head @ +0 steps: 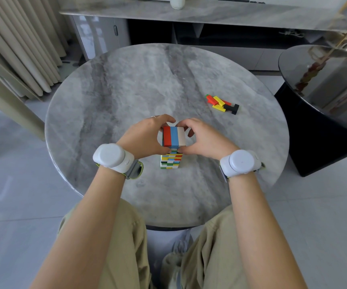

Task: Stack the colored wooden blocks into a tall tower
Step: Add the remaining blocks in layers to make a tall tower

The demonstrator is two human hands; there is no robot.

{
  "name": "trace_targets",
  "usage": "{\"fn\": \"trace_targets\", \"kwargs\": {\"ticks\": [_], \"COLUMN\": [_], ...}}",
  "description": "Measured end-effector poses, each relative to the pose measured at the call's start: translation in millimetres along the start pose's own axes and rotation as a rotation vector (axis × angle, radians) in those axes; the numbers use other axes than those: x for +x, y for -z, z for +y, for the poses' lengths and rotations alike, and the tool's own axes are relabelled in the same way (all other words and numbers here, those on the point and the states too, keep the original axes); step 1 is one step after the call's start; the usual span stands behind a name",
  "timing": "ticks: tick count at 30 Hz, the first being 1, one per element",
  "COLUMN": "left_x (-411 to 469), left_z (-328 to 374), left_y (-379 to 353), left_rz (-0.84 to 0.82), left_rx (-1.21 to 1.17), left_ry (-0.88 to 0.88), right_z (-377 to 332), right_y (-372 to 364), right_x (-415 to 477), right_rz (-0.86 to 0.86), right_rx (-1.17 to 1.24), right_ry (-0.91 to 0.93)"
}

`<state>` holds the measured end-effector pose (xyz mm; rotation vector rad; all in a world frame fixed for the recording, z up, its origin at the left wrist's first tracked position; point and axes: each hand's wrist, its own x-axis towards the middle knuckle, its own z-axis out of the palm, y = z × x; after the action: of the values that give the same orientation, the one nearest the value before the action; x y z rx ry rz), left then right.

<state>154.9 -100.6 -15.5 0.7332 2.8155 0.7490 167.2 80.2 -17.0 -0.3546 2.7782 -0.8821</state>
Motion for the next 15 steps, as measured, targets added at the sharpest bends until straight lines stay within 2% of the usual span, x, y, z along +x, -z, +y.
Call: {"fn": "trace_targets", "kwargs": {"ticks": [15], "left_x": [-0.4], "left_z": [3.8], "left_y": [0.2], "left_rz": [0.003], "left_rx": [0.072], "left_ry": [0.027], "right_z": [-0.7], "right_y": [-2.3], "right_x": [0.7], "right_rz": [-0.006], "right_rx": [-0.004], "right_ry": [-0.031]}}
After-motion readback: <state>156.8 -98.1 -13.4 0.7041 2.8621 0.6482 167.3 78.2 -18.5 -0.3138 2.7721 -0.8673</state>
